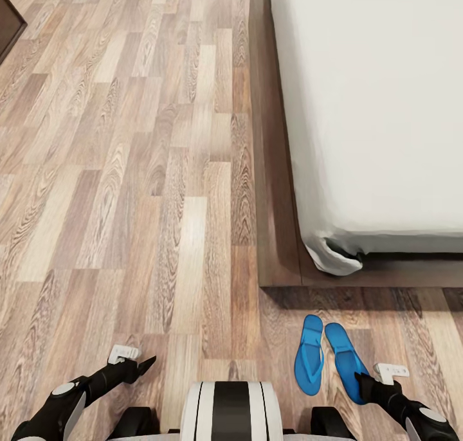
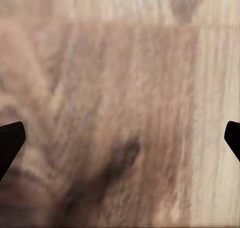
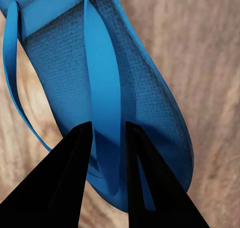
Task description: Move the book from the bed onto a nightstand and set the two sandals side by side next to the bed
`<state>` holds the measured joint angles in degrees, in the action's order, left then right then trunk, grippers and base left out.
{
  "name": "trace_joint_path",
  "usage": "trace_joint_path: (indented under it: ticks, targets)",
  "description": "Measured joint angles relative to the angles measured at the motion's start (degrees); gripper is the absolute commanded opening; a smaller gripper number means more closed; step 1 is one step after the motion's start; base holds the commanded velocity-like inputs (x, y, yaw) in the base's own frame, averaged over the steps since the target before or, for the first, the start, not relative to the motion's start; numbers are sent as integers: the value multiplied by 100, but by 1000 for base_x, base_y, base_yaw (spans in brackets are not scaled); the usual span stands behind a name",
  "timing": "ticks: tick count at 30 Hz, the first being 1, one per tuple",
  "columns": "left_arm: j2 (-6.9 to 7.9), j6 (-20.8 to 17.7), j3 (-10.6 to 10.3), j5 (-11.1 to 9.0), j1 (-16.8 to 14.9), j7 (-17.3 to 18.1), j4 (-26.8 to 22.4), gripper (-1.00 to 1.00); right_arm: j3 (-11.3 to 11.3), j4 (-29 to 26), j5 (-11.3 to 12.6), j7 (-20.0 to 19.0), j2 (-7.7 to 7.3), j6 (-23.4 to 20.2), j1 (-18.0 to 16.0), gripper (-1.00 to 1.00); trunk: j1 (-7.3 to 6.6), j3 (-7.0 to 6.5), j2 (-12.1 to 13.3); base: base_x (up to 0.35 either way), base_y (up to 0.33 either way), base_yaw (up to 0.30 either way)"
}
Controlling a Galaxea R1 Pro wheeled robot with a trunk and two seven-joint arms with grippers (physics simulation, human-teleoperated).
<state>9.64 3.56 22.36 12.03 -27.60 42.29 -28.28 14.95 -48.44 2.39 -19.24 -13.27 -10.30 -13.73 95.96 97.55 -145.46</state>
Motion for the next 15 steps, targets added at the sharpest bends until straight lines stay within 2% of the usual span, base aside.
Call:
trace_joint_path:
  ticks: [8, 15]
  targets:
    - [0, 0, 1, -1, 0, 4, 0, 100, -1, -1, 0, 0, 0, -1, 0, -100, 0, 1, 0, 3, 0, 0]
    - [-1, 1, 0, 1, -3, 3, 3, 100, 3, 81, -54, -7, 5, 7, 71, -100, 2, 1, 0, 106, 0, 0]
